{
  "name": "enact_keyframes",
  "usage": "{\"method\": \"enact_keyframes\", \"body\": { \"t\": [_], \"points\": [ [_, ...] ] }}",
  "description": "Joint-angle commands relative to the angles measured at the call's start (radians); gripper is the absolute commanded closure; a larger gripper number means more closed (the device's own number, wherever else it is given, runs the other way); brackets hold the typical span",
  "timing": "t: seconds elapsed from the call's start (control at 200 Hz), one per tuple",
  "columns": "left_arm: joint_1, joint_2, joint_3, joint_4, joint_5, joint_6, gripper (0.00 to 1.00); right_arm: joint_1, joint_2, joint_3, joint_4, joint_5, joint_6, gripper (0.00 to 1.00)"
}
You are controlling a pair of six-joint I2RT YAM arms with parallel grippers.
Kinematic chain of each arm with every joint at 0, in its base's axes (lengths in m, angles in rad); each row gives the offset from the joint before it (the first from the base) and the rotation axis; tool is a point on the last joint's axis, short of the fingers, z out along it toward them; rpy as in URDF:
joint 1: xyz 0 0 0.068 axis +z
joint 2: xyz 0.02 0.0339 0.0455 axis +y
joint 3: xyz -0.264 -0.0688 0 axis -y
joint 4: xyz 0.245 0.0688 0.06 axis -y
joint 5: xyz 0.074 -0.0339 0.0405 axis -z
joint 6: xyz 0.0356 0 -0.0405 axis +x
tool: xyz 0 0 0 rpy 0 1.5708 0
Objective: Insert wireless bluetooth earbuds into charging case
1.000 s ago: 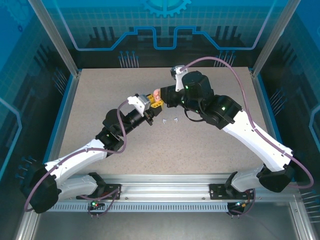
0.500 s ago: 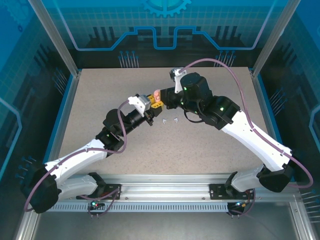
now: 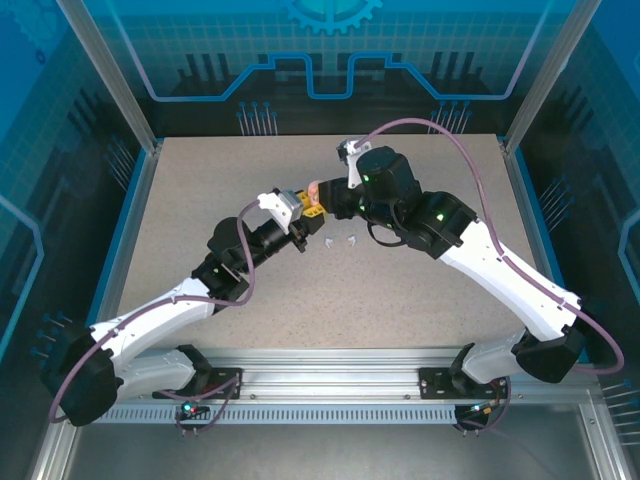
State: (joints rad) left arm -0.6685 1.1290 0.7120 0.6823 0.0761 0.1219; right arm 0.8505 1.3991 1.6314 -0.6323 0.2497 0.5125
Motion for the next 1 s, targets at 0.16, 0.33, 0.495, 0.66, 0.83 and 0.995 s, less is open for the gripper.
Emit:
{"method": "enact_keyframes", "body": {
  "t": [0.16,0.33,0.495,0.66,0.83,0.995],
  "points": [
    [-0.001,-0.003,0.045,0.045,0.008,0.001,1.00,0.001,0.002,0.069,-0.031,-0.012,0.024,0.50],
    [0.000,-0.006,0.042,0.046,0.007,0.004,1.00,-0.018,-0.038,0.071,-0.024,0.012,0.042,0.33],
    [-0.001,-0.009,0.035,0.044,0.016,0.000,1.00,-0.104,-0.063,0.078,-0.064,-0.038,0.066,0.30],
    [-0.002,-0.001,0.032,0.038,0.051,-0.010,1.00,-0.186,0.016,0.180,-0.174,-0.126,0.031,0.28],
    [-0.012,0.012,0.047,0.017,0.071,-0.013,1.00,-0.212,0.179,0.378,-0.296,-0.151,-0.037,0.27],
    [-0.022,0.020,0.060,0.007,0.077,-0.011,1.00,-0.218,0.365,0.596,-0.423,-0.202,-0.064,0.27]
  ]
}}
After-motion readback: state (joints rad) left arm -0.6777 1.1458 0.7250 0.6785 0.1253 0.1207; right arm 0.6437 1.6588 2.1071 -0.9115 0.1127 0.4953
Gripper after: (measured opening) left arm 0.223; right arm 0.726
